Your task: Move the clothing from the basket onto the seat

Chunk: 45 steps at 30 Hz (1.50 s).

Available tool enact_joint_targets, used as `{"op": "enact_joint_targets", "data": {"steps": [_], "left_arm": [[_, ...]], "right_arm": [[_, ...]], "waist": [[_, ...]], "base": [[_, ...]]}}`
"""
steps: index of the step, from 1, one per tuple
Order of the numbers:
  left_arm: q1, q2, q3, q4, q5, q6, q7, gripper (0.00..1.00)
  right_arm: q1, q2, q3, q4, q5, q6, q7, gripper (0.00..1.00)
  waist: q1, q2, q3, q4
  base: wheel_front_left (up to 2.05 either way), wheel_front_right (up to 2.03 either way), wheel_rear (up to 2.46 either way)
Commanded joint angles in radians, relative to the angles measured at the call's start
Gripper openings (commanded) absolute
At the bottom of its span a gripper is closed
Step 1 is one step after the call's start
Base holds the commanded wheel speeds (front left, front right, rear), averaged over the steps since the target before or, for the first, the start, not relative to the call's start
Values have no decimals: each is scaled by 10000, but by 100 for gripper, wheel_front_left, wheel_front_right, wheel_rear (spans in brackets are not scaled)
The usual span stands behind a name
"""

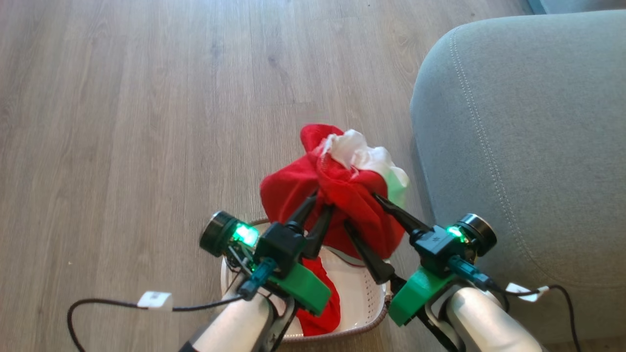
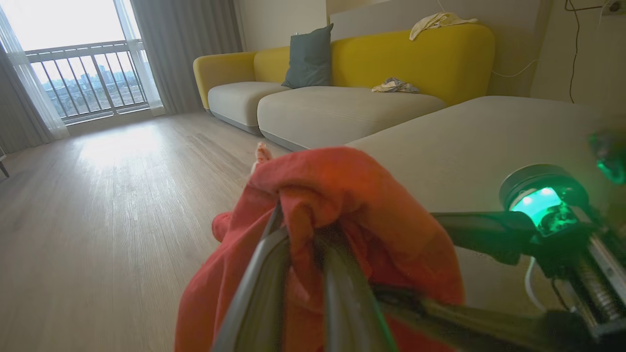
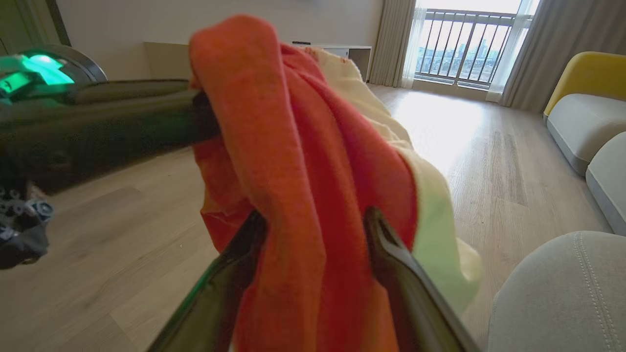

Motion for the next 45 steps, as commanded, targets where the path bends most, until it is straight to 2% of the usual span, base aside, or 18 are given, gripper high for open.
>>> {"op": "enact_joint_targets", "data": {"steps": [1,10,16,17,18,31,32,34,35,36,45], "left_arm": [[-492,-14,164,-351,-11,-31,-97,0],[-513,-14,-458,-389,-58,-106,-97,0],[-490,-14,-855,-398,-298,-68,-97,0],[-497,-14,-883,-383,-325,-60,-97,0],[-506,-14,-902,-363,-343,-54,-97,0],[-512,-14,-918,-324,-366,-8,-97,0],[-501,-14,-902,-339,-371,18,-97,14],[-474,-14,-850,-400,-360,101,-97,57],[-460,-14,-822,-450,-347,133,-97,95],[-368,-14,-732,-401,-465,132,-97,100],[-68,-8,-109,-105,-141,33,-97,100]], "right_arm": [[-471,136,98,-166,-172,-2,-67,100],[-773,297,0,349,-757,-2,-67,100],[-761,649,-296,359,-523,-2,-67,100],[-760,691,-306,343,-475,-2,-67,47],[-770,724,-305,288,-452,-2,-67,0],[-557,883,-564,-190,-151,-2,-67,0],[-532,889,-621,-223,-145,-2,-67,0],[-474,898,-745,-284,-153,-2,-67,0],[-448,902,-803,-318,-166,-2,-67,0],[-399,906,-939,-385,-192,-2,-67,0],[-62,859,-2093,-713,-467,-2,-67,0]], "waist": [[0,0,22,17],[0,0,5,102],[0,0,-82,153],[0,0,-97,155],[0,0,-106,154],[0,0,-197,155],[0,0,-203,158],[0,0,-225,157],[0,0,-230,153],[0,0,-248,142],[0,0,-264,92]], "base": [[0,0,0],[0,0,0],[0,0,0],[0,0,0],[0,0,0],[0,0,0],[0,0,0],[0,0,0],[0,0,0],[0,0,0],[0,0,0]]}}
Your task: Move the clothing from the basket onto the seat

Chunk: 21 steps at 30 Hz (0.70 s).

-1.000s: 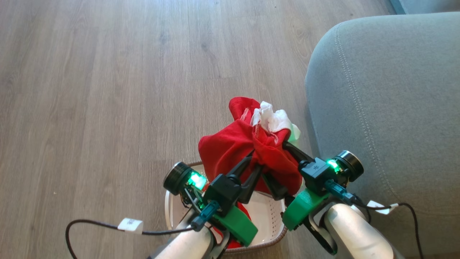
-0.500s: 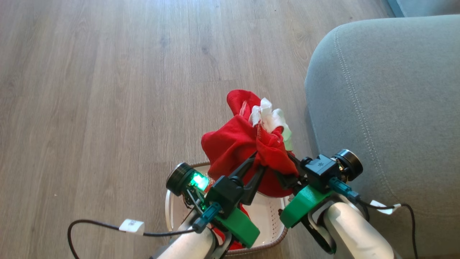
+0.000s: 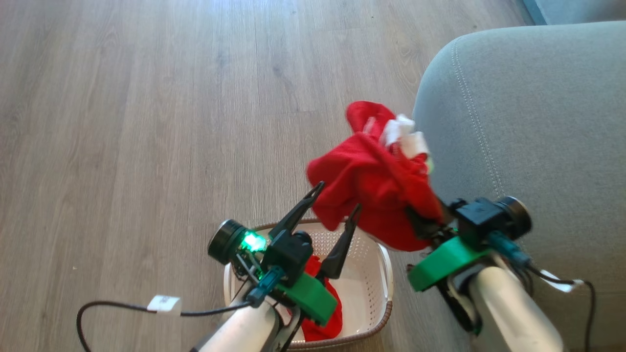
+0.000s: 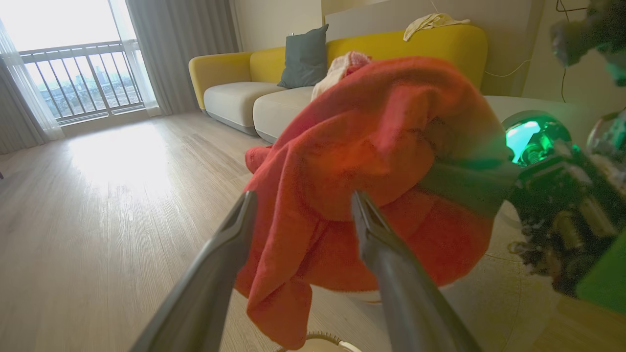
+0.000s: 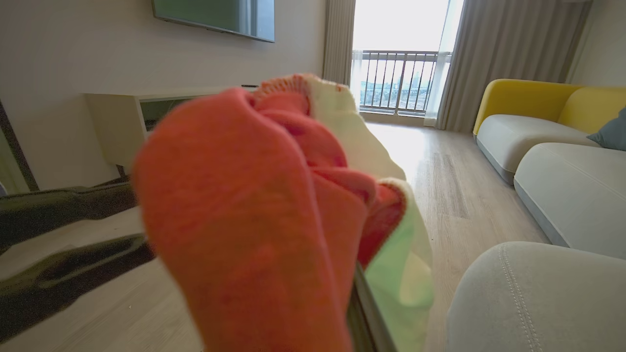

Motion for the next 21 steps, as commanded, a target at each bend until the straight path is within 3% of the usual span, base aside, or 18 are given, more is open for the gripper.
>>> {"op": "enact_joint_targets", "data": {"steps": [1,21], "left_arm": [[-45,0,476,-186,172,-77,-42,100],[1047,0,1408,518,732,-558,-42,100]], "right_arm": [[-43,140,-210,-487,-102,-2,-67,0],[1494,223,-2708,-647,-476,-2,-67,0]], "waist": [[0,0,-3,-13],[0,0,-23,-137]], "base": [[0,0,0],[0,0,0]]}}
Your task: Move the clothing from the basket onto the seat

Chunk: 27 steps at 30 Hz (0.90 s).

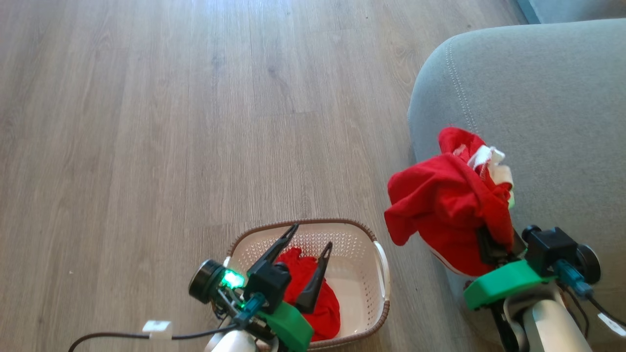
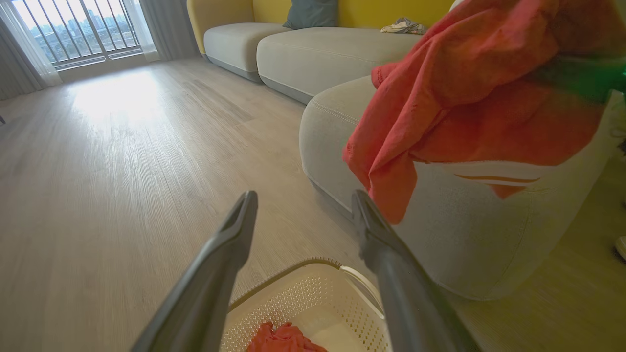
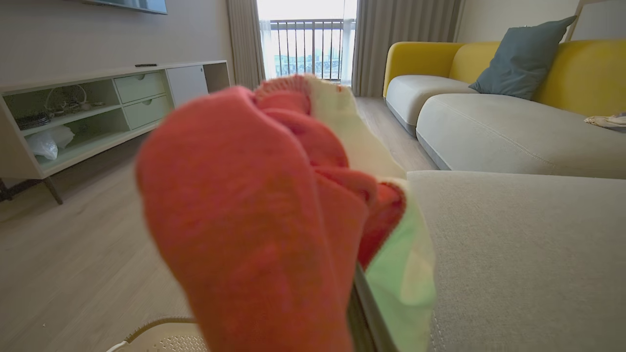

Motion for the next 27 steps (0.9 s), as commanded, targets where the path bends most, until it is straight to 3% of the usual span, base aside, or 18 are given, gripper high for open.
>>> {"op": "enact_joint_targets", "data": {"steps": [1,27], "left_arm": [[-208,-16,448,-276,81,-48,-49,100],[-194,-29,432,-276,-140,58,-49,100]], "right_arm": [[-148,50,94,-272,-51,-2,-67,0],[-314,45,-83,46,-47,-2,-67,0]], "waist": [[0,0,-8,-17],[0,0,165,-142]], "base": [[0,0,0],[0,0,0]]}}
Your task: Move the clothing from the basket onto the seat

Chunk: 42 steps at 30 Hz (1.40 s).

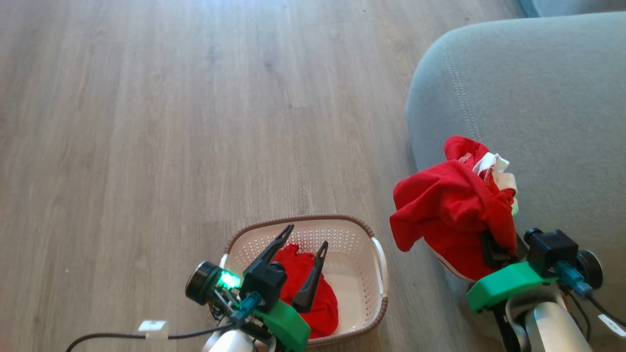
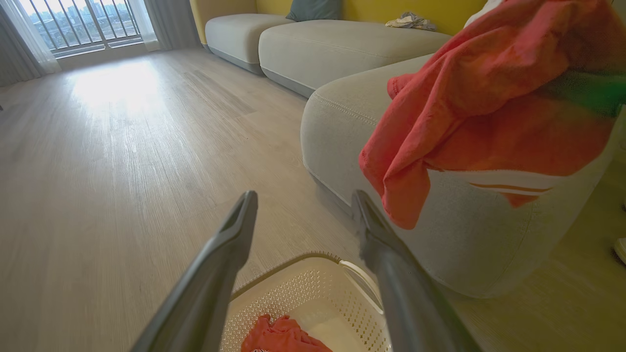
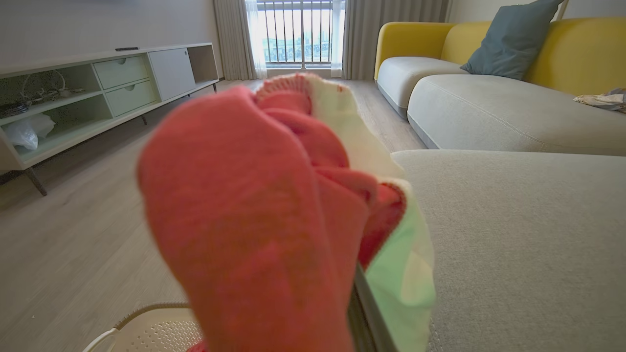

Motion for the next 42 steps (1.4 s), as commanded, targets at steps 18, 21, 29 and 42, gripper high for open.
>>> {"op": "enact_joint_targets", "data": {"steps": [18,21,29,42], "left_arm": [[-638,-29,150,-467,102,65,-49,100],[-739,-29,231,-476,214,59,-49,100],[-1010,-22,366,-363,595,-188,-49,100],[-1676,-27,-4,-288,601,-731,-49,100]], "right_arm": [[-684,-100,382,-737,92,-2,-69,0],[-779,-68,405,-795,113,-2,-69,0],[-817,35,172,-865,205,-2,-69,0],[-530,156,-764,-1395,352,-2,-69,0]], "waist": [[0,0,417,-2431],[0,0,566,-2975],[0,0,956,-4200],[0,0,1638,-4703]], "base": [[0,0,0],[0,0,0],[0,0,0],[0,0,0]]}}
